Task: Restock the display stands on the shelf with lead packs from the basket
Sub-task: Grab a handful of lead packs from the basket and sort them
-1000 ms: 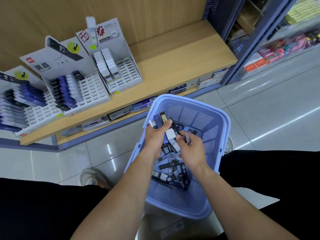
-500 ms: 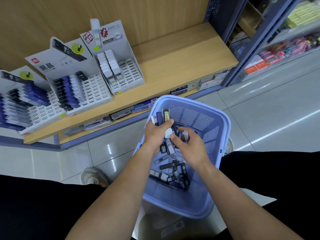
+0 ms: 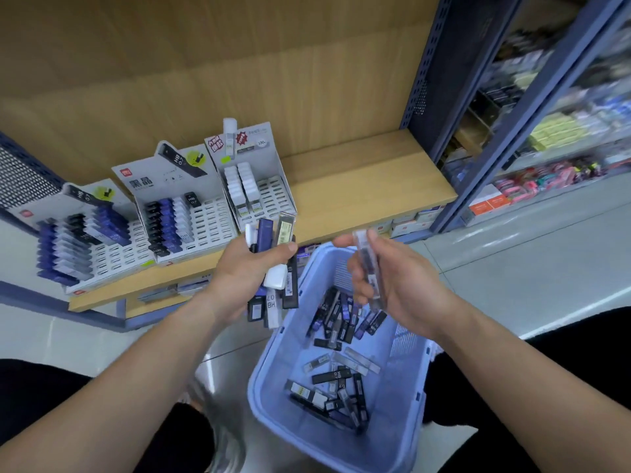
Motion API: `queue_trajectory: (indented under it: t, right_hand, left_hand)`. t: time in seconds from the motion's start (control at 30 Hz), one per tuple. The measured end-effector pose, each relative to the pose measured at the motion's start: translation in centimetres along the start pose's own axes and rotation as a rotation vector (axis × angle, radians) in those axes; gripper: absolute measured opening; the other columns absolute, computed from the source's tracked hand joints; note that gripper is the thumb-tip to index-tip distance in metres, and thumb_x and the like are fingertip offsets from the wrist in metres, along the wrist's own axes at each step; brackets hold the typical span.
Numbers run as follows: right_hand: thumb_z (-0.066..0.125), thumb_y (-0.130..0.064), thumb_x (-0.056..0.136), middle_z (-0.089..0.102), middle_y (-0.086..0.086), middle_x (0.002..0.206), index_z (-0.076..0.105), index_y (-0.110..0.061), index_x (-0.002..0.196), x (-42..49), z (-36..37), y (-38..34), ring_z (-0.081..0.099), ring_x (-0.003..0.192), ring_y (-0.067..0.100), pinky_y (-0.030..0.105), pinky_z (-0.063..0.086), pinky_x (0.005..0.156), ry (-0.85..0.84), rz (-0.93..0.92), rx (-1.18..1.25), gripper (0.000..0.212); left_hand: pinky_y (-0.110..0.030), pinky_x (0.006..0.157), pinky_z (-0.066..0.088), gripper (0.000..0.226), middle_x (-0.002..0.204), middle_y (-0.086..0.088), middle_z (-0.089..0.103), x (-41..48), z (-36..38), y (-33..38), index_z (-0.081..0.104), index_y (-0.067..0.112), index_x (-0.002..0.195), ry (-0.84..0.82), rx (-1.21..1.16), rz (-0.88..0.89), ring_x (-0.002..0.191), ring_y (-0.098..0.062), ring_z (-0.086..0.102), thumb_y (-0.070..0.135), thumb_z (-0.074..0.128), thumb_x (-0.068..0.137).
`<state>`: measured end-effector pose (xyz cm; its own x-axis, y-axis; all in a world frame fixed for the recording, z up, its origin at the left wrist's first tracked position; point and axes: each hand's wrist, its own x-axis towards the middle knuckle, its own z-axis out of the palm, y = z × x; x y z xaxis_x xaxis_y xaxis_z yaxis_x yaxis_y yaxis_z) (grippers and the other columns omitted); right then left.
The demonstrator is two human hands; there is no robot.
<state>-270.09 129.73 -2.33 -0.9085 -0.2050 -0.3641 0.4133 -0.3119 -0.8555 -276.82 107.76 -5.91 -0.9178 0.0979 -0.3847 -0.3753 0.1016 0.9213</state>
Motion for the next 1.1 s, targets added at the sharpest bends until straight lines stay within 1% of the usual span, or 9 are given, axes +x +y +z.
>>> queue_trajectory:
  t: [0.13, 0.23, 0.4, 0.5, 0.63, 0.87, 0.93, 1.03, 1.1]
  right_hand:
    - [0.029, -0.050, 0.101, 0.043, 0.003, 0.072, 0.070, -0.012, 0.116, 0.4, 0.9, -2.0, 0.035, 0.055, 0.014, 0.027, 0.037, 0.055, -0.165, 0.083, 0.183, 0.058]
    - [0.031, -0.043, 0.100, 0.045, 0.004, 0.074, 0.070, -0.010, 0.118, 1.1, 1.8, -2.4, 0.035, 0.057, 0.014, 0.027, 0.035, 0.057, -0.229, 0.090, 0.197, 0.055]
    - [0.043, -0.025, 0.098, 0.050, 0.004, 0.079, 0.069, -0.007, 0.103, 2.4, 3.6, -2.4, 0.045, 0.062, 0.014, 0.026, 0.040, 0.059, -0.274, 0.058, 0.145, 0.033]
    - [0.051, -0.018, 0.098, 0.062, 0.010, 0.086, 0.064, -0.006, 0.107, 3.1, 4.5, -2.3, 0.058, 0.068, 0.020, 0.029, 0.050, 0.059, -0.225, 0.030, 0.063, 0.019]
    - [0.049, -0.012, 0.101, 0.069, 0.017, 0.097, 0.065, -0.005, 0.117, 4.6, 5.4, -1.9, 0.066, 0.076, 0.023, 0.033, 0.059, 0.066, -0.189, 0.034, 0.073, 0.024]
    - [0.044, -0.012, 0.103, 0.066, 0.018, 0.100, 0.060, 0.002, 0.124, 6.9, 7.1, -1.1, 0.063, 0.078, 0.023, 0.035, 0.057, 0.072, -0.173, 0.054, 0.121, 0.030]
    - [0.050, -0.015, 0.102, 0.067, 0.014, 0.096, 0.061, 0.000, 0.122, 7.6, 7.7, -0.7, 0.062, 0.076, 0.021, 0.033, 0.056, 0.068, -0.123, 0.036, 0.017, 0.027]
    - [0.056, -0.015, 0.101, 0.069, 0.013, 0.092, 0.064, -0.007, 0.118, 8.9, 8.6, 0.3, 0.064, 0.070, 0.019, 0.031, 0.056, 0.064, -0.045, -0.029, -0.215, 0.020]
    - [0.057, -0.013, 0.101, 0.072, 0.014, 0.092, 0.061, -0.013, 0.123, 9.8, 9.4, 1.0, 0.068, 0.072, 0.023, 0.037, 0.060, 0.068, -0.037, -0.041, -0.270, 0.023]
  left_hand:
    - [-0.057, 0.094, 0.055, 0.080, 0.106, -0.018, 0.074, -1.1, -2.1, 2.0, 0.067, 0.004, 0.112, 0.032, -0.020, 0.036, 0.101, -0.040, 0.070, 0.054, 0.092, 0.055]
    - [-0.055, 0.098, 0.053, 0.089, 0.110, -0.016, 0.074, -2.0, -2.8, 3.0, 0.064, 0.004, 0.118, 0.044, -0.024, 0.064, 0.104, -0.032, 0.071, 0.057, 0.090, 0.052]
    - [-0.037, 0.069, 0.052, 0.058, 0.082, -0.007, 0.066, -2.6, -4.1, 3.4, 0.062, -0.007, 0.110, 0.053, -0.044, 0.089, 0.074, -0.020, 0.063, 0.031, 0.087, 0.076]
    - [-0.038, 0.069, 0.054, 0.059, 0.085, -0.009, 0.066, -2.6, -5.0, 3.4, 0.064, -0.005, 0.107, 0.072, -0.032, 0.107, 0.077, -0.022, 0.064, 0.033, 0.090, 0.070]
    - [-0.036, 0.070, 0.054, 0.052, 0.084, -0.003, 0.072, -2.4, -6.4, 3.4, 0.068, 0.003, 0.104, 0.085, -0.021, 0.119, 0.076, -0.019, 0.067, 0.034, 0.087, 0.066]
    - [-0.021, 0.060, 0.052, 0.008, 0.070, 0.010, 0.071, -2.1, -8.3, 2.6, 0.069, 0.013, 0.090, 0.131, 0.001, 0.119, 0.063, -0.007, 0.066, 0.013, 0.076, 0.087]
    - [-0.017, 0.054, 0.049, 0.009, 0.063, 0.014, 0.067, -2.2, -8.7, 2.3, 0.067, 0.015, 0.085, 0.143, 0.001, 0.107, 0.057, -0.004, 0.063, 0.012, 0.075, 0.088]
    - [-0.021, 0.064, 0.050, 0.008, 0.067, 0.013, 0.069, -2.4, -9.6, 1.4, 0.069, 0.014, 0.084, 0.162, 0.010, 0.106, 0.061, -0.004, 0.064, 0.013, 0.075, 0.088]
    - [-0.020, 0.066, 0.046, 0.016, 0.057, 0.016, 0.063, -2.7, -10.2, 1.1, 0.063, 0.013, 0.077, 0.195, 0.013, 0.105, 0.054, 0.001, 0.057, 0.011, 0.075, 0.088]
